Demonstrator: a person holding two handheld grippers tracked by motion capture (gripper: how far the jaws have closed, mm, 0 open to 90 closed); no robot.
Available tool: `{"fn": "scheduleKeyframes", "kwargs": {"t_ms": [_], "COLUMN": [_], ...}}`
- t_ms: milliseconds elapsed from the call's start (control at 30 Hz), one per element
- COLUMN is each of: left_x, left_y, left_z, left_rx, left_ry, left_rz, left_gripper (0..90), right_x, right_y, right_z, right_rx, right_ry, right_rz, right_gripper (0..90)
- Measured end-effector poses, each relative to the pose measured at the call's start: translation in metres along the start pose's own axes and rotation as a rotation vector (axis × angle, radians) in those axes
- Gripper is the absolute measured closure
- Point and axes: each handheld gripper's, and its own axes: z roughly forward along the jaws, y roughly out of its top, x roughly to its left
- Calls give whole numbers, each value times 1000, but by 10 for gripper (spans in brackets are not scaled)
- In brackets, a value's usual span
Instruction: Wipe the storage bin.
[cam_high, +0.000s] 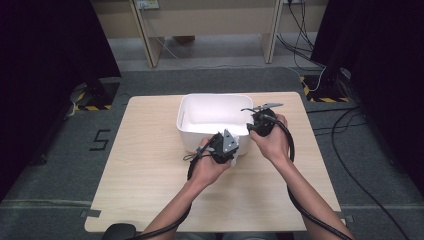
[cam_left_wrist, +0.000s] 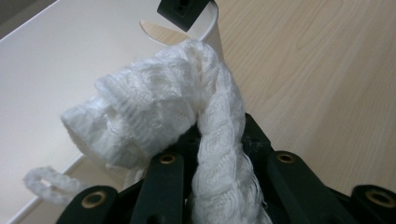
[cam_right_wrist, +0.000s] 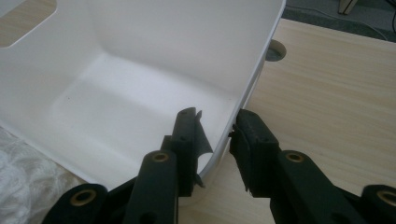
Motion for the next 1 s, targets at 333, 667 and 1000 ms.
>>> {"fn": "scheduleKeyframes", "kwargs": {"t_ms": [333, 667, 1000], "left_x": [-2, -4, -7], "left_y": [0, -2, -6], "left_z": [2, 6, 14], "left_rx": [11, 15, 30], "left_ry": [8, 11, 4], "left_rz": [5, 10, 13], "left_gripper": [743, 743, 743], "right_x": [0, 0, 0], "right_y": [0, 0, 0], "right_z": [0, 0, 0], "right_rx": [0, -2, -3], "right_ry": [-1, -1, 0], "right_rz": [0, 2, 1], "right_gripper": [707, 707, 707]}}
